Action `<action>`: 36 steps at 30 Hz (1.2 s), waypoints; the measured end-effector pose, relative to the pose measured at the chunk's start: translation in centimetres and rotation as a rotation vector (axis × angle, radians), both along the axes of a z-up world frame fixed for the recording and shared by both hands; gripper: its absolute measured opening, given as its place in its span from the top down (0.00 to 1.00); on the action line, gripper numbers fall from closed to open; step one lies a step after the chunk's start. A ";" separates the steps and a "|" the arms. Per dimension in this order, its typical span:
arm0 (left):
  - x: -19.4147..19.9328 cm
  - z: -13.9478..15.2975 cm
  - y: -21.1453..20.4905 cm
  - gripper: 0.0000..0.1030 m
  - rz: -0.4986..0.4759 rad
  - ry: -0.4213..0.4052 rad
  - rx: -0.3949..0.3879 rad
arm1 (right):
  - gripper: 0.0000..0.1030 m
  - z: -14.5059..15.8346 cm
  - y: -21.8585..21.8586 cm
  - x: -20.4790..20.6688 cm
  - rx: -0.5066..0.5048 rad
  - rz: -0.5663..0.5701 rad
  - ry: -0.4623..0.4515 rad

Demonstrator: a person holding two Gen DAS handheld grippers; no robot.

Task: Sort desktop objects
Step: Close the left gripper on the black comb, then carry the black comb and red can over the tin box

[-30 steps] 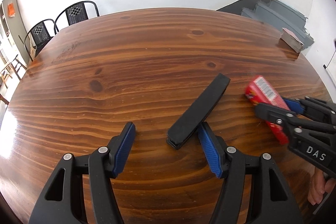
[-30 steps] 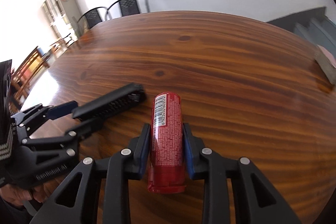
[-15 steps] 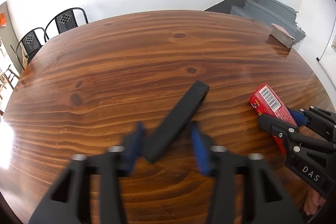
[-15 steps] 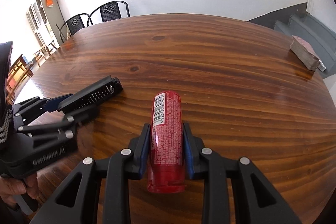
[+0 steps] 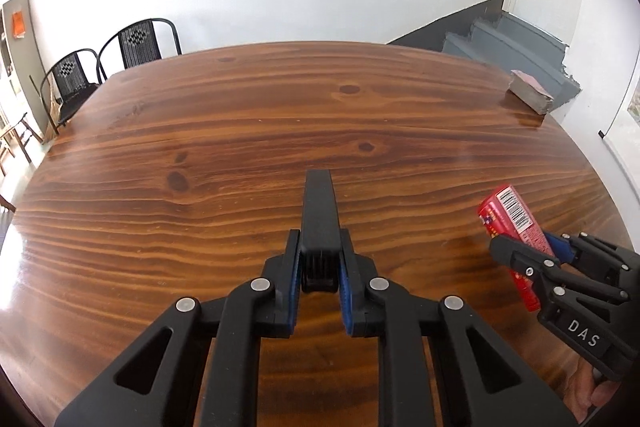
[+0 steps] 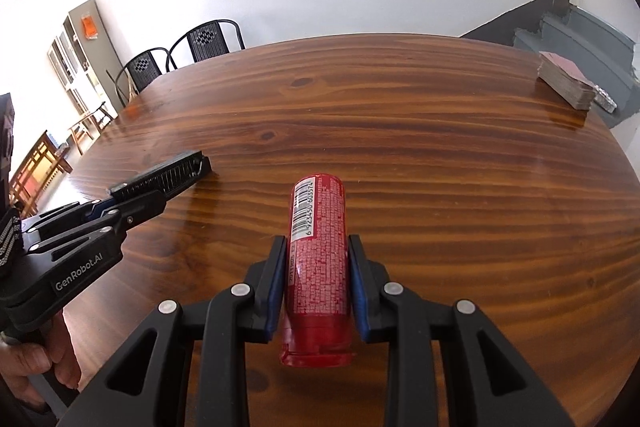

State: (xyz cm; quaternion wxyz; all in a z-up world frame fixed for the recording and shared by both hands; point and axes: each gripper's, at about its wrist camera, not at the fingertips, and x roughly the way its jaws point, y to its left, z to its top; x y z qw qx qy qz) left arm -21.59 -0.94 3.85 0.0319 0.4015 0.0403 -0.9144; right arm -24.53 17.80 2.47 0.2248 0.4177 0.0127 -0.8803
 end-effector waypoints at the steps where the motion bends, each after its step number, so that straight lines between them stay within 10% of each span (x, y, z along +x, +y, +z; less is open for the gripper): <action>1: 0.4 0.1 0.2 0.83 -0.005 0.003 0.003 | 0.69 0.0 0.1 0.5 -0.004 -0.003 -0.004; 36: 15.0 4.6 7.7 0.83 -0.137 0.120 0.035 | 0.69 5.1 9.9 20.8 -0.097 -0.236 0.146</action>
